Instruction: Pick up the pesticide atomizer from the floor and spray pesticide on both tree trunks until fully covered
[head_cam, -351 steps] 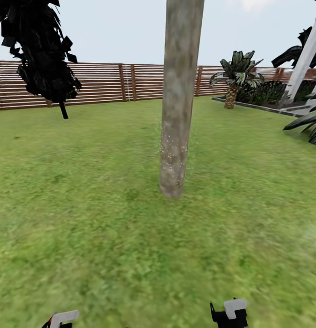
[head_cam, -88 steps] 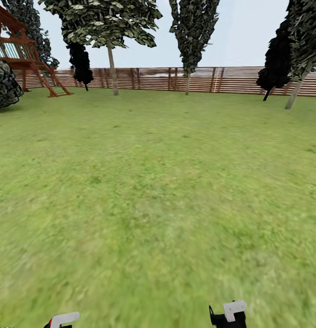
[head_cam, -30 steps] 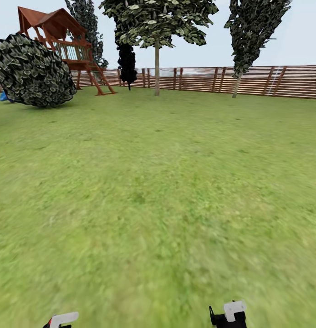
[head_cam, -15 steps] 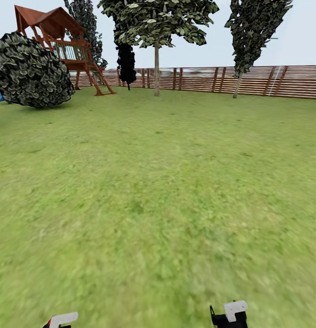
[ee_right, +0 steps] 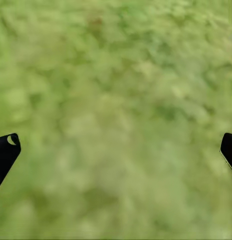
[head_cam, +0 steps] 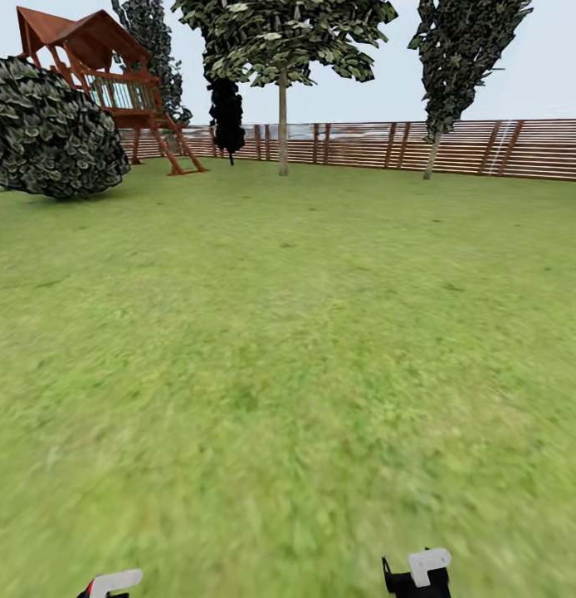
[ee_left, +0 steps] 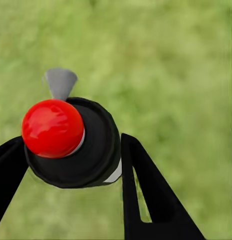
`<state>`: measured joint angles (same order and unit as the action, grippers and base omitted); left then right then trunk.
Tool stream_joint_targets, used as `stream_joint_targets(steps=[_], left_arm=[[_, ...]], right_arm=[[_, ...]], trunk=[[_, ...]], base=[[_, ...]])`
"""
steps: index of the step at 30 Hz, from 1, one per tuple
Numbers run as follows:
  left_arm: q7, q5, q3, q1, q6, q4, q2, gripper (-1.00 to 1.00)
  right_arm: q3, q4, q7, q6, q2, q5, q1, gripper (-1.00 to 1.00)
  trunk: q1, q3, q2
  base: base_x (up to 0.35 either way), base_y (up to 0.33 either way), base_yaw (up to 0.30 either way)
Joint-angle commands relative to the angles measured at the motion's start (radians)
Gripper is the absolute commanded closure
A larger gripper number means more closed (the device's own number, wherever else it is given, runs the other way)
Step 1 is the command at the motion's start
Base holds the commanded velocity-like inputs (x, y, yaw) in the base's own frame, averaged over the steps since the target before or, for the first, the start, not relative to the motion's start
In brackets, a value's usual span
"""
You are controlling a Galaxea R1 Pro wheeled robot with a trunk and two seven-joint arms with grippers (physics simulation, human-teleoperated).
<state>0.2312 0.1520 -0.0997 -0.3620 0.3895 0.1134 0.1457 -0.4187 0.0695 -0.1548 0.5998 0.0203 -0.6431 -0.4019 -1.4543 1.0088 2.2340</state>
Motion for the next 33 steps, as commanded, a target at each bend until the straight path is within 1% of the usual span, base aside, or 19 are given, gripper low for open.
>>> stream_joint_targets(steps=[1,4,6,10,15,33], left_arm=[[0.000,0.000,0.000,0.000,0.000,0.000,0.000,1.00],[0.000,0.000,0.000,0.000,0.000,-0.001,0.000,1.00],[0.000,0.000,0.000,0.000,0.000,-0.001,0.000,1.00],[0.000,0.000,0.000,0.000,0.000,-0.001,-0.002,1.00],[-0.001,0.000,0.000,0.000,0.001,-0.001,-0.003,1.00],[0.000,0.000,0.000,0.000,0.002,0.000,-0.002,1.00]], right_arm=[[0.000,0.000,0.000,0.000,0.000,0.000,0.000,-1.00],[0.000,0.000,0.000,0.000,0.000,0.000,0.000,-1.00],[0.000,0.000,0.000,0.000,0.000,0.000,0.000,-1.00],[0.000,-0.001,0.001,0.000,-0.001,-0.003,0.000,-1.00],[0.001,-0.039,0.003,-0.001,-0.003,-0.003,0.000,-1.00],[0.000,-0.043,0.003,-0.003,-0.002,-0.002,0.013,-1.00]], trunk=[[0.000,0.000,0.000],[0.000,0.000,0.000],[0.000,0.000,0.000],[0.000,0.000,0.000],[0.000,0.000,0.000],[0.000,0.000,0.000]], base=[[0.340,0.000,-0.222],[0.340,0.000,-0.240],[0.340,0.000,-0.070],[0.340,0.000,-0.004],[0.340,0.000,0.000],[0.340,0.000,0.000]])
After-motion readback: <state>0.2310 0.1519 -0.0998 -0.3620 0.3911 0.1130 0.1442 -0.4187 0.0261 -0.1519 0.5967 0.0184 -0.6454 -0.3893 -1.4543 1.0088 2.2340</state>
